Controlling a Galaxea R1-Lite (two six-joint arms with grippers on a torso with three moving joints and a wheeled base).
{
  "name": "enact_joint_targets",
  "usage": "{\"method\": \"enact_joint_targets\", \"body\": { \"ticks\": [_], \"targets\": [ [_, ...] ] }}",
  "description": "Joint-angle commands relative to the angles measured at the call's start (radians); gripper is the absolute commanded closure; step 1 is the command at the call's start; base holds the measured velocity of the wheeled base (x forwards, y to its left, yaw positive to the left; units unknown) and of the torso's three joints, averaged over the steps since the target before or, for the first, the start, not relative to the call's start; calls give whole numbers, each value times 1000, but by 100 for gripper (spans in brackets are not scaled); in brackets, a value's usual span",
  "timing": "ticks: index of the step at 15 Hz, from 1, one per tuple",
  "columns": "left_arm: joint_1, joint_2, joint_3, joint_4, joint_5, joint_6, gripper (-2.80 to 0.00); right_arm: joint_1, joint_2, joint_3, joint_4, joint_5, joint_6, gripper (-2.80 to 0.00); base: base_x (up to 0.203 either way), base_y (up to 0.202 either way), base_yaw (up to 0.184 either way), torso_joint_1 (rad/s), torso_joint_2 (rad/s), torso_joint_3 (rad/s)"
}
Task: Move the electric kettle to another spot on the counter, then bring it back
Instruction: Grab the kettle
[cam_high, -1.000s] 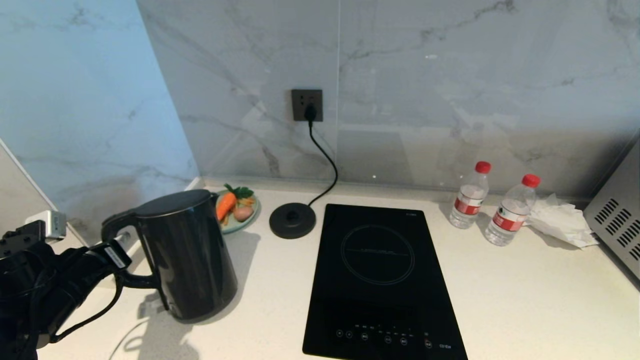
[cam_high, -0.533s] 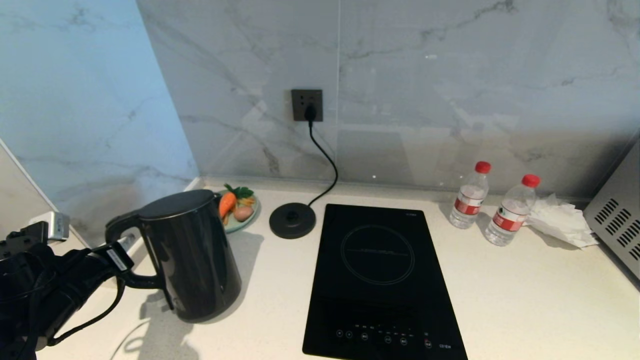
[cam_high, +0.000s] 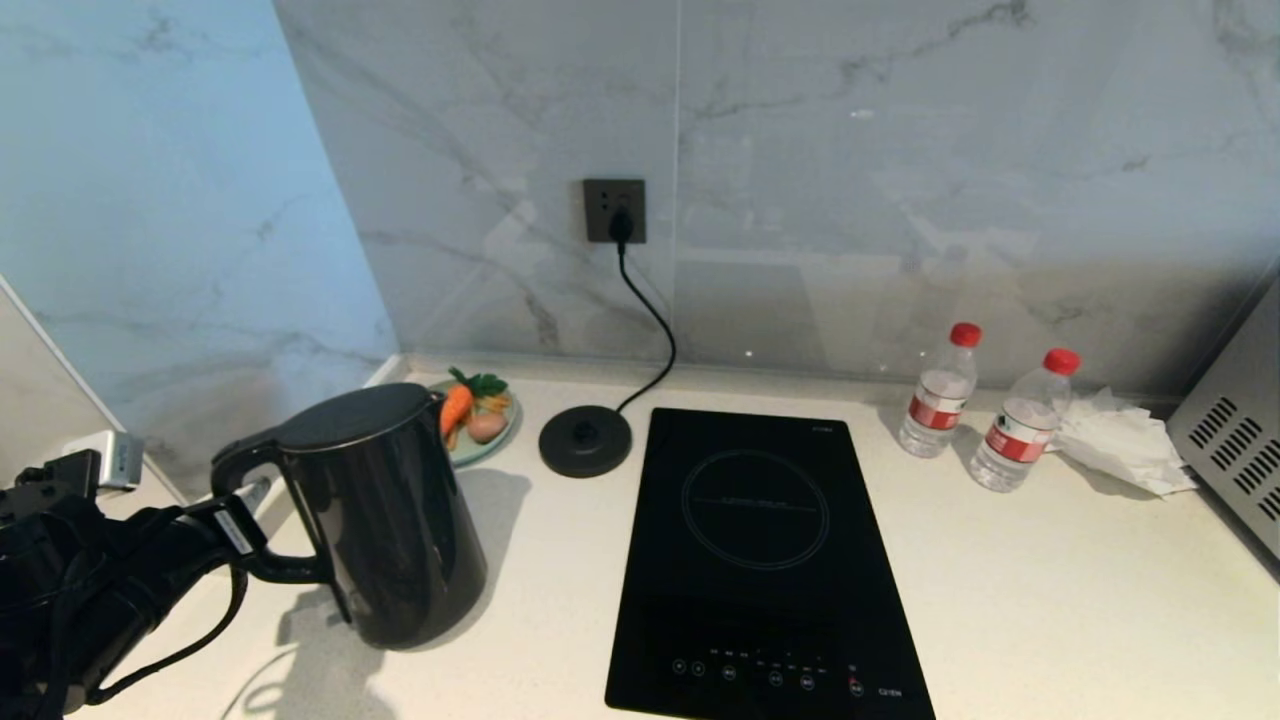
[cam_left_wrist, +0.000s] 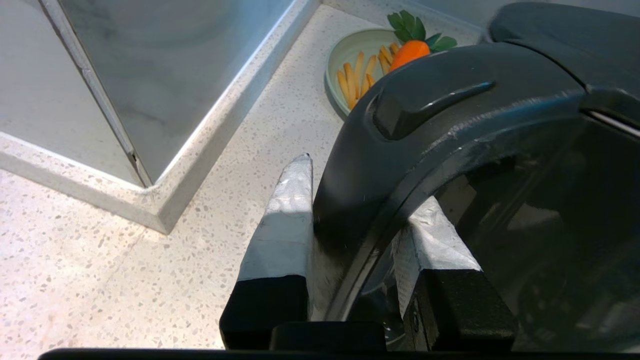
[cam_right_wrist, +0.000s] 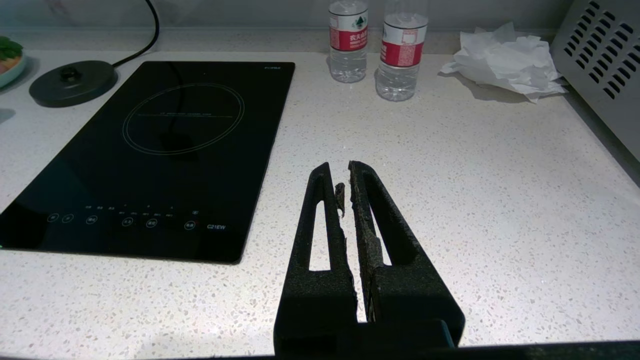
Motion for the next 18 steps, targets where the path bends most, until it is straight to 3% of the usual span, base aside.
{"method": "enact_joint_targets", "body": {
  "ticks": [1,2,13,16,18],
  "targets": [
    [1,2,3,-7,0,2,0,0,0,0,-1,0,0,0,0,0,0,0,0,0],
    [1,2,1,-7,1,0,-280,0,0,0,-1,0,0,0,0,0,0,0,0,0],
    [21,60,-41,-7,-10,-30,-280,0,0,0,-1,0,0,0,0,0,0,0,0,0],
    [63,128,-132,-7,-106,-35,-280,0,0,0,-1,0,0,0,0,0,0,0,0,0],
    [81,202,-231,-7,-133,-33,-280,0,0,0,-1,0,0,0,0,0,0,0,0,0]
  ]
}}
